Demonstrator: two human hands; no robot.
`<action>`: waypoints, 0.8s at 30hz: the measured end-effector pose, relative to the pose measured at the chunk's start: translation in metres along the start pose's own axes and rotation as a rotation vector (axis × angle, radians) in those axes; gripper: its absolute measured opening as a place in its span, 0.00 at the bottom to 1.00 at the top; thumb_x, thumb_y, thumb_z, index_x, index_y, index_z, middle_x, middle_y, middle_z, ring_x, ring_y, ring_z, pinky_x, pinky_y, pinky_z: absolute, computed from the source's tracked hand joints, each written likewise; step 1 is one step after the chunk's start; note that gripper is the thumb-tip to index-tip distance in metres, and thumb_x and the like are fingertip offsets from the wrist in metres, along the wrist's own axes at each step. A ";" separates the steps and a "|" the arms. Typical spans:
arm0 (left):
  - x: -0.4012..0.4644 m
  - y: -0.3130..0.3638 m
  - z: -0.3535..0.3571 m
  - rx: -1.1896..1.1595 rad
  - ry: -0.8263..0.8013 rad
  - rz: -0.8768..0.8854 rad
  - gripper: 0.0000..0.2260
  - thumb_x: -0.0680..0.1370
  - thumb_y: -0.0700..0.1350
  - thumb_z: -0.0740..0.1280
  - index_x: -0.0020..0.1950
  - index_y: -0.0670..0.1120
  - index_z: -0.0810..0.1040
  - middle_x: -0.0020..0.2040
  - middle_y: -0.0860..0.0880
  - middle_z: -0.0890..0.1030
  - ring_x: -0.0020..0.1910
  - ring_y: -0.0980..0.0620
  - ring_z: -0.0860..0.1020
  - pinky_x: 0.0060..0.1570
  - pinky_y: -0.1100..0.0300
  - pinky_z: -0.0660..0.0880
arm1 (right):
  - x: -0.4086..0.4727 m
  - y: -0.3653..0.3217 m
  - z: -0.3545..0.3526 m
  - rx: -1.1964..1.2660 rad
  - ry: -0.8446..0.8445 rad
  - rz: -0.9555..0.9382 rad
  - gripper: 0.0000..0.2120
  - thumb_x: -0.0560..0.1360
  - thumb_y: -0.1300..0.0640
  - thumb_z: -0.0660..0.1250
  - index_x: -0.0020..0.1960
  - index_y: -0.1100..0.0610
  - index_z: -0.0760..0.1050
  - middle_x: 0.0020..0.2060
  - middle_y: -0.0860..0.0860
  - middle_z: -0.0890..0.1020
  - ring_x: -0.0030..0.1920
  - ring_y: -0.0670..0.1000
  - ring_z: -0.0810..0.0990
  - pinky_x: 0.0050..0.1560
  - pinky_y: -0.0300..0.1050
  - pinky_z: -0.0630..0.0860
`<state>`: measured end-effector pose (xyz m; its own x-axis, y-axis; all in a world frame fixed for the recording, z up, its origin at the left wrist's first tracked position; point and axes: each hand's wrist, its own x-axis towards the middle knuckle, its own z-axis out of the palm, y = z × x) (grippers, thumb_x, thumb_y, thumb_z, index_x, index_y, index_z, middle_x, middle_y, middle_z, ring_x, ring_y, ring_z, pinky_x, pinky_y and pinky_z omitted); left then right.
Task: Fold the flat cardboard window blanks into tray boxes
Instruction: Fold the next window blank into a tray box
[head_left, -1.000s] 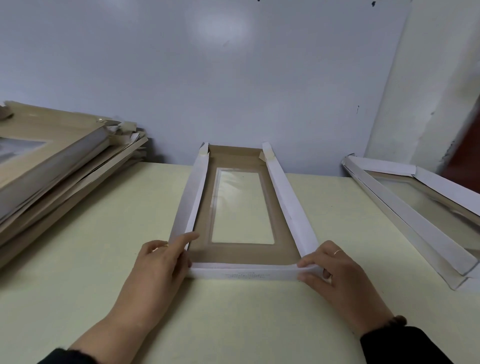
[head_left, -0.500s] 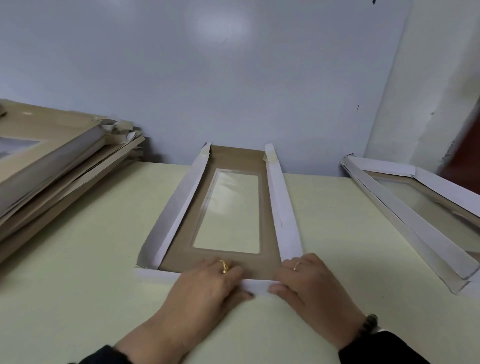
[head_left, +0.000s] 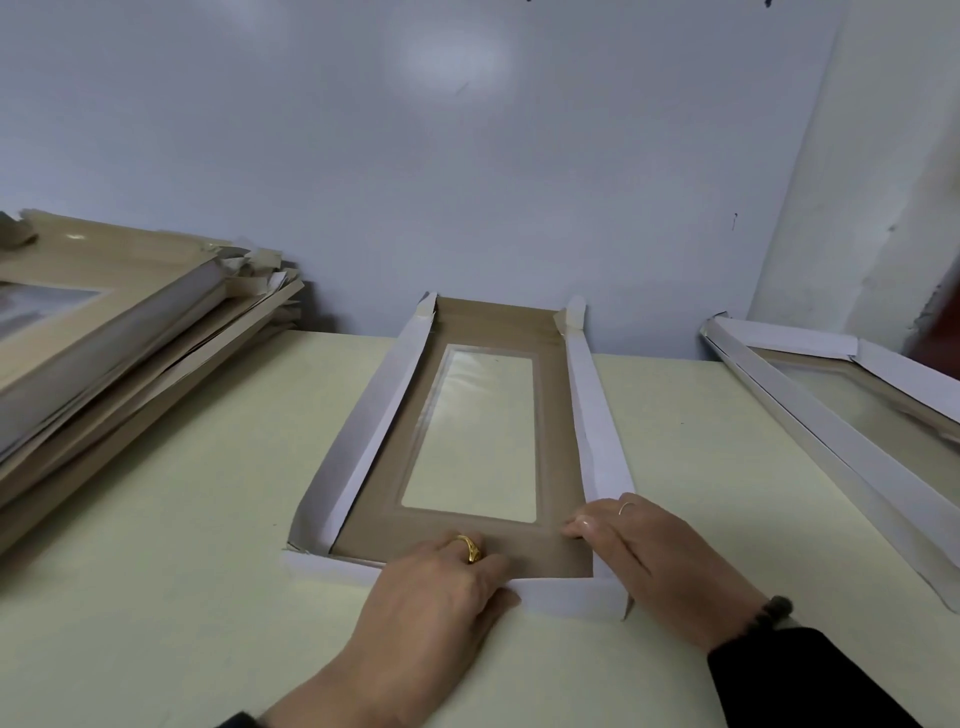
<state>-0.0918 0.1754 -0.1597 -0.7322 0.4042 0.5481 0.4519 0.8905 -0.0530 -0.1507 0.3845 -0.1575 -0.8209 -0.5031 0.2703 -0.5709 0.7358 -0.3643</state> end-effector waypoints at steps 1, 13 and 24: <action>0.000 0.001 0.000 0.006 0.002 -0.006 0.16 0.56 0.52 0.81 0.29 0.52 0.74 0.27 0.56 0.73 0.24 0.56 0.74 0.20 0.68 0.61 | 0.000 -0.002 -0.001 -0.007 0.008 -0.012 0.22 0.80 0.48 0.48 0.46 0.60 0.76 0.43 0.49 0.79 0.46 0.47 0.71 0.51 0.45 0.69; -0.001 0.001 -0.002 0.038 0.039 -0.023 0.10 0.67 0.53 0.62 0.28 0.51 0.74 0.26 0.55 0.73 0.26 0.57 0.74 0.23 0.66 0.64 | -0.011 -0.018 -0.005 -0.170 0.222 -0.228 0.25 0.68 0.38 0.62 0.26 0.57 0.63 0.25 0.46 0.66 0.26 0.48 0.66 0.28 0.39 0.62; 0.000 -0.001 -0.009 -0.034 -0.055 0.005 0.09 0.64 0.52 0.69 0.28 0.51 0.71 0.26 0.57 0.71 0.26 0.59 0.73 0.23 0.68 0.61 | -0.018 -0.023 -0.004 -0.230 0.205 -0.262 0.17 0.71 0.46 0.59 0.29 0.55 0.68 0.26 0.46 0.71 0.25 0.49 0.70 0.24 0.42 0.67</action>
<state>-0.0876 0.1724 -0.1524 -0.7566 0.4204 0.5009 0.4718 0.8813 -0.0270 -0.1231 0.3784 -0.1500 -0.6149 -0.6034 0.5077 -0.7228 0.6887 -0.0568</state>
